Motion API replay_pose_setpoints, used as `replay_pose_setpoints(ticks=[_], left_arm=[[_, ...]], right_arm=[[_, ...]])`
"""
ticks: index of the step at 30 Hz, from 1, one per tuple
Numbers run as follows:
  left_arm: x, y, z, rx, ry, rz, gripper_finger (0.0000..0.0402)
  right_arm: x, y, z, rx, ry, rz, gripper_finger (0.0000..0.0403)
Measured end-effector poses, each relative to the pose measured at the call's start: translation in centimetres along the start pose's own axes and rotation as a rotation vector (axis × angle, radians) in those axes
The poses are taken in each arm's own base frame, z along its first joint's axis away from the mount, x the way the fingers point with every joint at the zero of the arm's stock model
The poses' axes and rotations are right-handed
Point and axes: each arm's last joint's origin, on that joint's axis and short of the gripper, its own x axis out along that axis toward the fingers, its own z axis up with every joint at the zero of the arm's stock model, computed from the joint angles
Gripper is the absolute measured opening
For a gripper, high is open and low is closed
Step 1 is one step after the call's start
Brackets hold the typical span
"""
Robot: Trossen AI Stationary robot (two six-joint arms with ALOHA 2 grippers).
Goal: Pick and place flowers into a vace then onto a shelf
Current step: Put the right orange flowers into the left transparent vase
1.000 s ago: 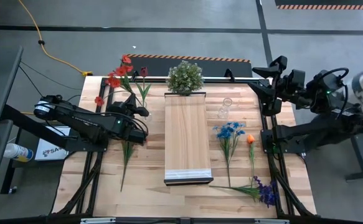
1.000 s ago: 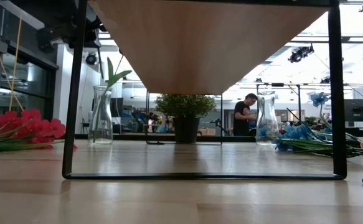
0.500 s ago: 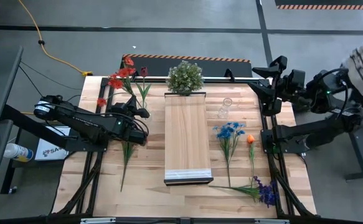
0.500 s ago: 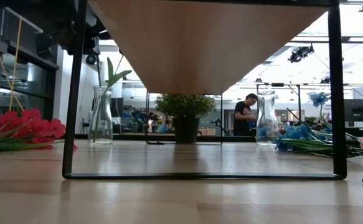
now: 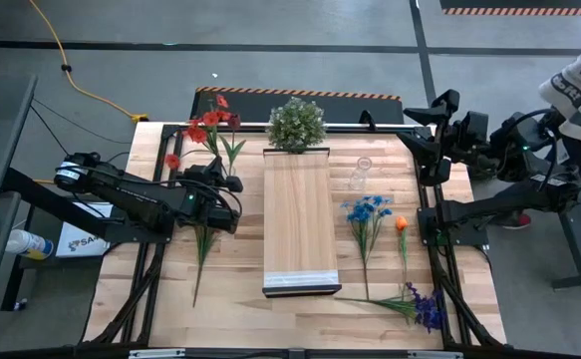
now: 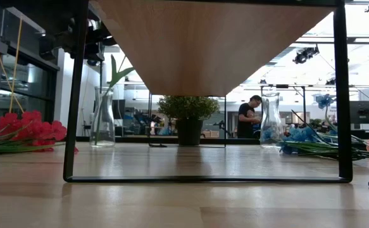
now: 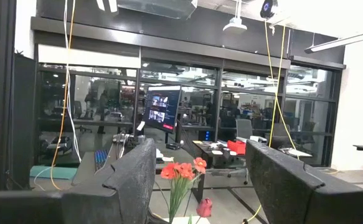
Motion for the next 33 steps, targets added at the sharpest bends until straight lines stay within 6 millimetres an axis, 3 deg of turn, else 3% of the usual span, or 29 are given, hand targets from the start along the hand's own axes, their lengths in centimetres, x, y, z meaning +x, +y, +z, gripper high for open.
replay_pose_setpoints(ticks=[33], left_arm=[[0.01, -0.06, 0.09, -0.036, -0.033, -0.004, 0.0030]], right_arm=[[-0.08, -0.11, -0.98, -0.049, 0.109, -0.065, 0.0236]])
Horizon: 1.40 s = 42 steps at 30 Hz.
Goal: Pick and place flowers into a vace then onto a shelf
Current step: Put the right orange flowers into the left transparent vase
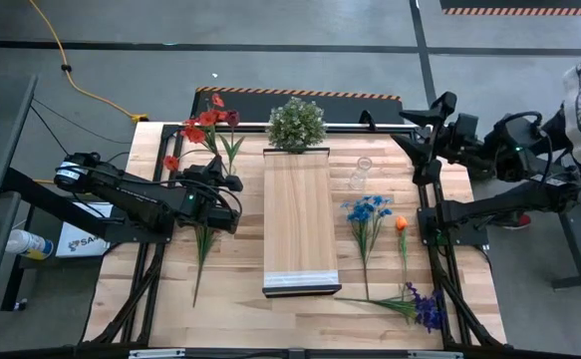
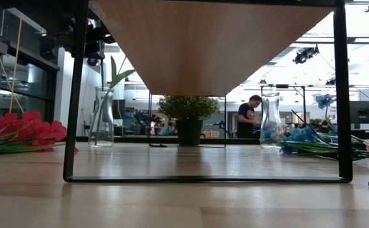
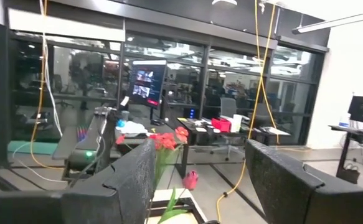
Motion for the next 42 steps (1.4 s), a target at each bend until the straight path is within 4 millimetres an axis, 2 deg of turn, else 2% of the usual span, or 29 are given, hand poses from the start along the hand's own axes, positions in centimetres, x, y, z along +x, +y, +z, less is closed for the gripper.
replay_pose_setpoints(ticks=[19, 30, 42], left_arm=[[0.0, 0.0, 0.0, 0.022, 0.010, 0.004, 0.0030], [1.5, -0.2, -0.2, -0.008, 0.014, 0.066, 0.0031], [1.5, -1.2, -0.3, -0.013, 0.065, 0.049, 0.0032]], right_arm=[[0.0, 0.0, 0.0, -0.019, 0.001, -0.001, 0.0236], [0.0, 0.0, 0.0, -0.019, 0.001, -0.001, 0.0236], [0.0, 0.0, 0.0, -0.044, -0.004, -0.002, 0.0236]])
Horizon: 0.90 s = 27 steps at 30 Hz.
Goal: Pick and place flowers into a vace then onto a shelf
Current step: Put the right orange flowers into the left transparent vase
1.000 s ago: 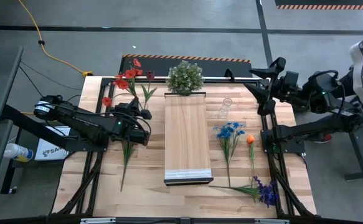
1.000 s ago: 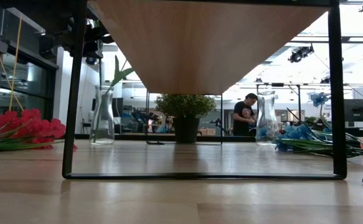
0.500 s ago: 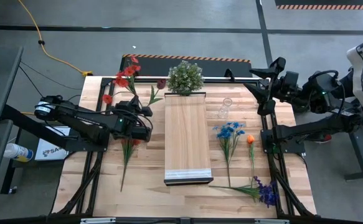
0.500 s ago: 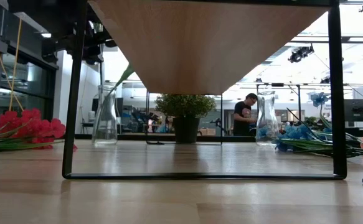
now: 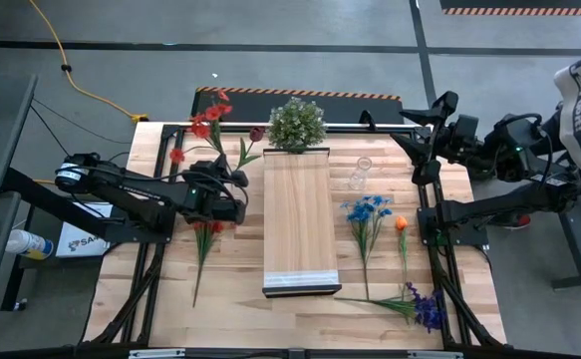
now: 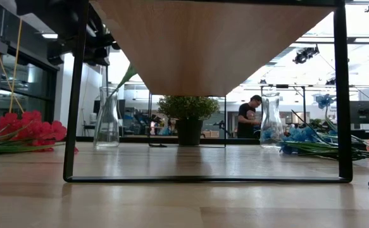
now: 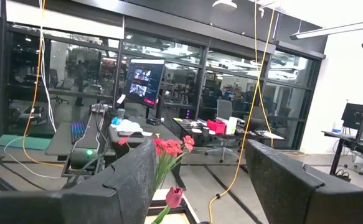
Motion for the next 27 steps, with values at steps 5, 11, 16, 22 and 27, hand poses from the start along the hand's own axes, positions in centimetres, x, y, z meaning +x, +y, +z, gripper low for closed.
replay_pose_setpoints(ticks=[5, 11, 16, 22, 27], left_arm=[[-0.01, -0.09, -0.09, 0.001, 0.029, -0.004, 0.0029], [0.00, -0.10, -0.17, 0.000, 0.058, -0.005, 0.0042], [-0.01, -0.11, -0.18, 0.000, 0.061, -0.006, 0.0050], [-0.01, -0.11, -0.17, 0.003, 0.061, -0.006, 0.0048], [-0.01, -0.11, -0.17, 0.003, 0.061, -0.006, 0.0066]], right_arm=[[0.00, 0.00, -0.01, 0.000, 0.000, 0.000, 0.0236], [0.00, 0.00, -0.01, 0.000, 0.000, 0.000, 0.0236], [0.00, 0.00, -0.01, -0.001, 0.000, 0.000, 0.0236], [0.00, 0.00, -0.01, 0.000, 0.000, 0.000, 0.0236], [0.00, 0.00, 0.00, 0.000, 0.000, 0.000, 0.0236]])
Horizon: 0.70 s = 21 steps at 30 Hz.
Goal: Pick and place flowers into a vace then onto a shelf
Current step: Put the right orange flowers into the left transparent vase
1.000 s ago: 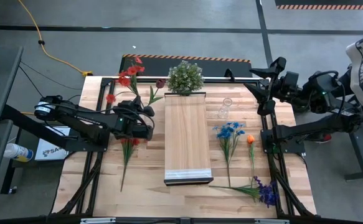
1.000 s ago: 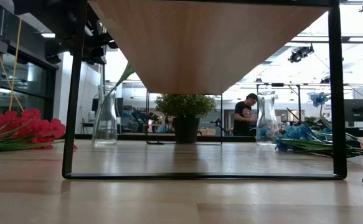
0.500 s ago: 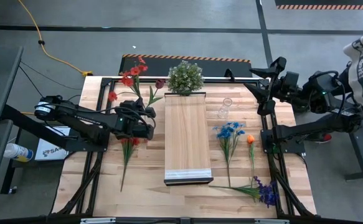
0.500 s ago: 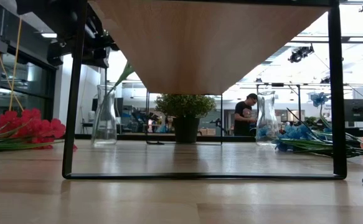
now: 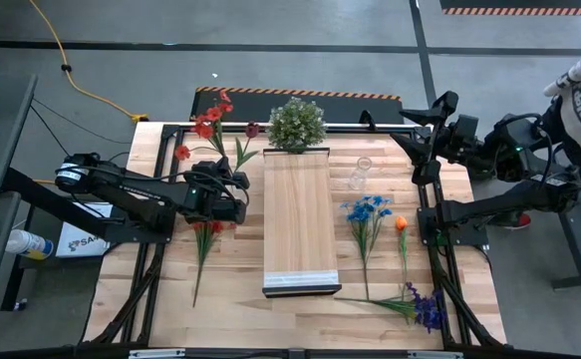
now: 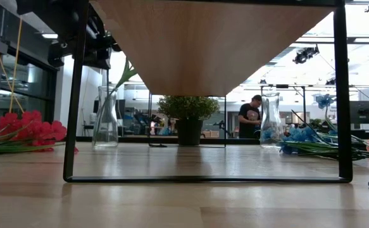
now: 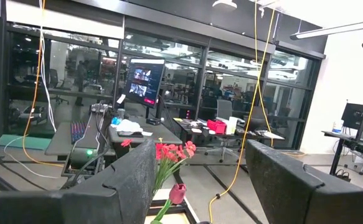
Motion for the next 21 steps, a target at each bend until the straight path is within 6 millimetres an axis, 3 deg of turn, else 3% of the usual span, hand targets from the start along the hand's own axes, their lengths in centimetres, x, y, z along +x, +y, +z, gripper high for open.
replay_pose_setpoints(ticks=[21], left_arm=[[0.00, 0.01, 0.01, 0.001, 0.000, 0.001, 0.0053]], right_arm=[[0.00, 0.00, 0.00, 0.000, 0.000, 0.000, 0.0236]])
